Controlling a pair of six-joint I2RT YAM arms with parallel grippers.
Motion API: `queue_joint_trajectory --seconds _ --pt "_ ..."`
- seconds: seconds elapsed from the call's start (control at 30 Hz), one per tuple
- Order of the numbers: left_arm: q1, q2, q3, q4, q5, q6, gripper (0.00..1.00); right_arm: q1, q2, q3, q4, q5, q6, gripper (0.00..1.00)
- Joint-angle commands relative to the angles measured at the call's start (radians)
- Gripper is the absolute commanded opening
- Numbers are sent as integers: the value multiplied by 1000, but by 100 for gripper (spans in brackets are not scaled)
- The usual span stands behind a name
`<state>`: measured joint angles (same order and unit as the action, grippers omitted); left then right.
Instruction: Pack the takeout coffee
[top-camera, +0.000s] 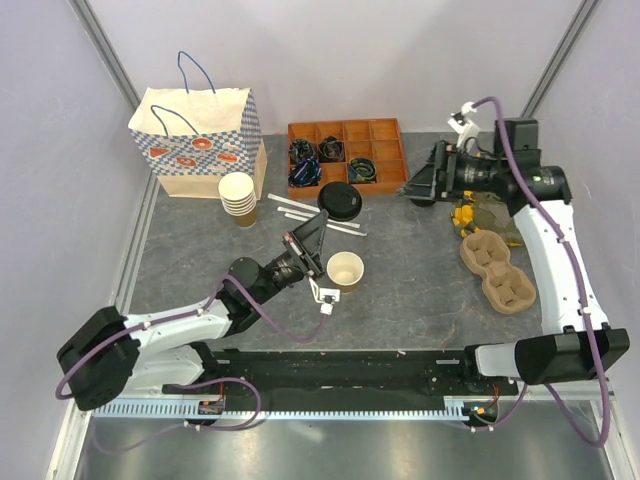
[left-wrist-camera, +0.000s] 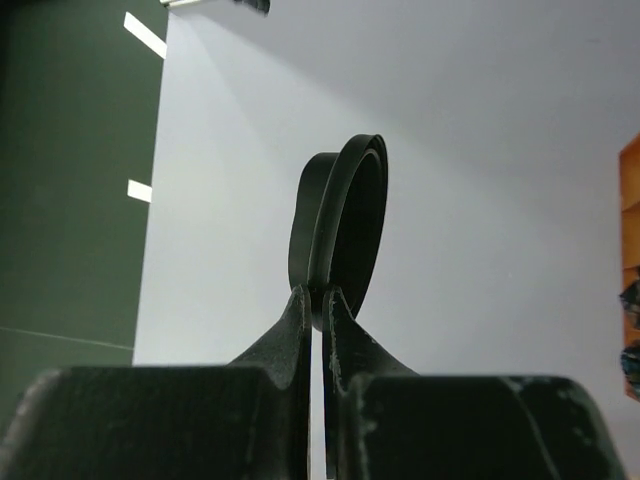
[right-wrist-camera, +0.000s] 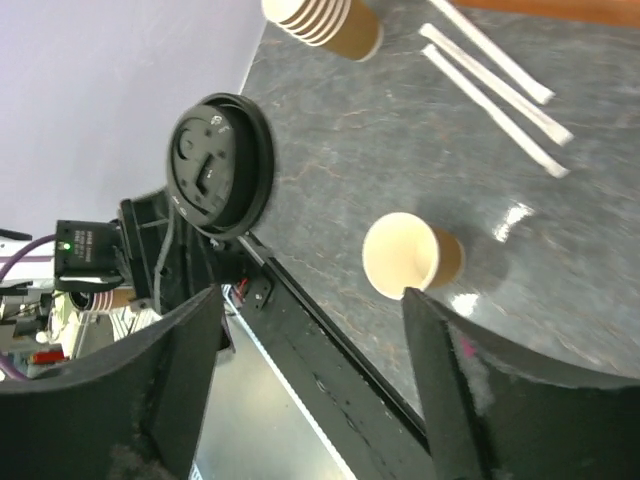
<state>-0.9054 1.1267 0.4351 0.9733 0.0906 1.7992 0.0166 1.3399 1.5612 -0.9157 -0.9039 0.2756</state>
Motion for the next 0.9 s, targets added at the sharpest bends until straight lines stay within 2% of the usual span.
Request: queue_joint_trajectory --seconds 0.0,0.13,0.3,0.37,0.47,0.5,0.6,0.7,0.87 --pt "-4 76 -10 260 28 193 2 98 22 -12 166 108 138 70" --pt "-3 105 -1 226 -9 245 2 150 48 26 225 207 218 61" --pt "-3 153 7 252 -45 292 2 209 28 -38 317 299 347 57" --pt "-3 166 11 255 -48 305 2 252 36 -41 327 324 355 57" --pt "-4 176 20 229 -46 316 2 292 56 -32 334 347 363 49" --pt "-4 179 24 226 -46 319 2 301 65 -15 333 374 358 40" --pt "-3 197 34 226 -48 324 2 328 64 2 304 433 344 34" --pt "-3 214 42 229 -54 328 2 359 65 2 256 465 326 30" --pt "-4 231 34 258 -49 335 2 387 47 -33 230 494 332 30"
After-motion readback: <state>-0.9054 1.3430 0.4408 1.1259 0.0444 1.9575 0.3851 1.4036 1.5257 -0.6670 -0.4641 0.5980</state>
